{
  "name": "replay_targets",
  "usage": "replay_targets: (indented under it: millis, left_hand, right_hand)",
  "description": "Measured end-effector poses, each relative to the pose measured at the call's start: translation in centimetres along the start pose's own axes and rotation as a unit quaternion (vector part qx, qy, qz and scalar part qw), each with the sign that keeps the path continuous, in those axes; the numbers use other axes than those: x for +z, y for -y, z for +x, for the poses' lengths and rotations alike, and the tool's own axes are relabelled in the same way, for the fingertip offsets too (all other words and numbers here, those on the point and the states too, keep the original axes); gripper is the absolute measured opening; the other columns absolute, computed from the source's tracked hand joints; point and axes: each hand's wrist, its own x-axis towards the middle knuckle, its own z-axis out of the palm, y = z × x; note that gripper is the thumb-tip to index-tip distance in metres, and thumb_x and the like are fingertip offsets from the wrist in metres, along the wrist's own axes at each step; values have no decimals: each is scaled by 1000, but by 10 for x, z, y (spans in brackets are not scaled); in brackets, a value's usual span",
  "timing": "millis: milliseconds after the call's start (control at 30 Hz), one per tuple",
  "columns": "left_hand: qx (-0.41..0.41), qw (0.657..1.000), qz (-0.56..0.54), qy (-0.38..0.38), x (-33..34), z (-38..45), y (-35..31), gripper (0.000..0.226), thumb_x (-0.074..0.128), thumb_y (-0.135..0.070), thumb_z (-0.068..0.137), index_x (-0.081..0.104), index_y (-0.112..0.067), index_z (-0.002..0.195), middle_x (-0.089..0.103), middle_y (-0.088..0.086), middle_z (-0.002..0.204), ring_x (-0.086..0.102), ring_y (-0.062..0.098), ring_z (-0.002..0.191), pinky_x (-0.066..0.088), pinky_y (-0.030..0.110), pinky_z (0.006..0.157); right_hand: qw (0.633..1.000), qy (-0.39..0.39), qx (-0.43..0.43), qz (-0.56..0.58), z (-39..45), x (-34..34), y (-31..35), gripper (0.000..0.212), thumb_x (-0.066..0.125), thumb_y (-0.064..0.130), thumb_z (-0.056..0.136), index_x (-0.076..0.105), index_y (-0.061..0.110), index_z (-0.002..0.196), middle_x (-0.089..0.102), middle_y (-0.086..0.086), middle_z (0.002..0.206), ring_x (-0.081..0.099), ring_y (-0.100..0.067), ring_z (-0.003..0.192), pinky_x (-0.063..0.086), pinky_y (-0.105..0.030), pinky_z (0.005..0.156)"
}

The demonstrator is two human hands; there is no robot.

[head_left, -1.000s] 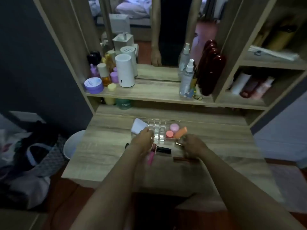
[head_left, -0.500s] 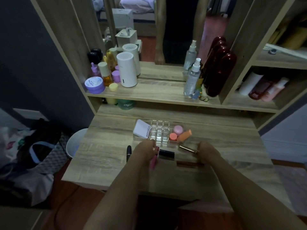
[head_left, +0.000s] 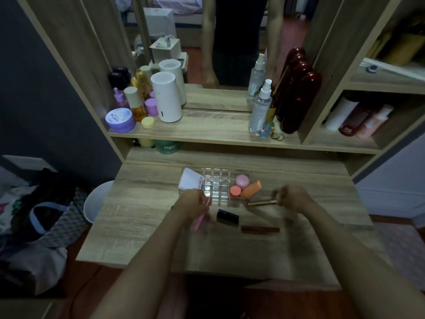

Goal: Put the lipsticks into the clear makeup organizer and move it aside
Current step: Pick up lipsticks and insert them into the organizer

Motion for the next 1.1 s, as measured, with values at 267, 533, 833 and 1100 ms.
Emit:
replay_targets:
  millis: [267,533,833,1100]
  left_hand:
    - [45,981,-151,-114,-75,22,-14,26,73,-6,73,53,-18,63,52,-3,60,49,9,57,43,15,56]
    - [43,978,-155,-130,-76,49,-36,29,71,-5,75,51,-23,66,53,-8,64,48,0,58,35,13,53]
    - [50,984,-104,-133,-71,67,-39,19,69,-6,74,57,-19,80,52,-12,63,50,6,63,39,17,55]
    - [46,988,-96,-110,-62,74,-27,17,70,-4,74,61,-9,87,60,-1,75,58,17,74,52,32,71]
  right_hand:
    - [996,33,-80,-11,-10,-83,54,17,60,-3,84,70,9,77,68,-6,74,62,-16,62,45,-19,51]
    - [977,-125,-162,66,16,-43,131,10,65,-1,78,67,4,86,67,-15,88,62,-28,88,46,-30,72]
    - [973,-135,-188,6,37,-11,162,18,54,2,84,67,6,96,69,-16,103,62,-31,98,49,-35,81]
    - [972,-111,-204,-19,46,-2,162,15,56,3,84,68,8,94,68,-13,101,61,-28,96,47,-31,77]
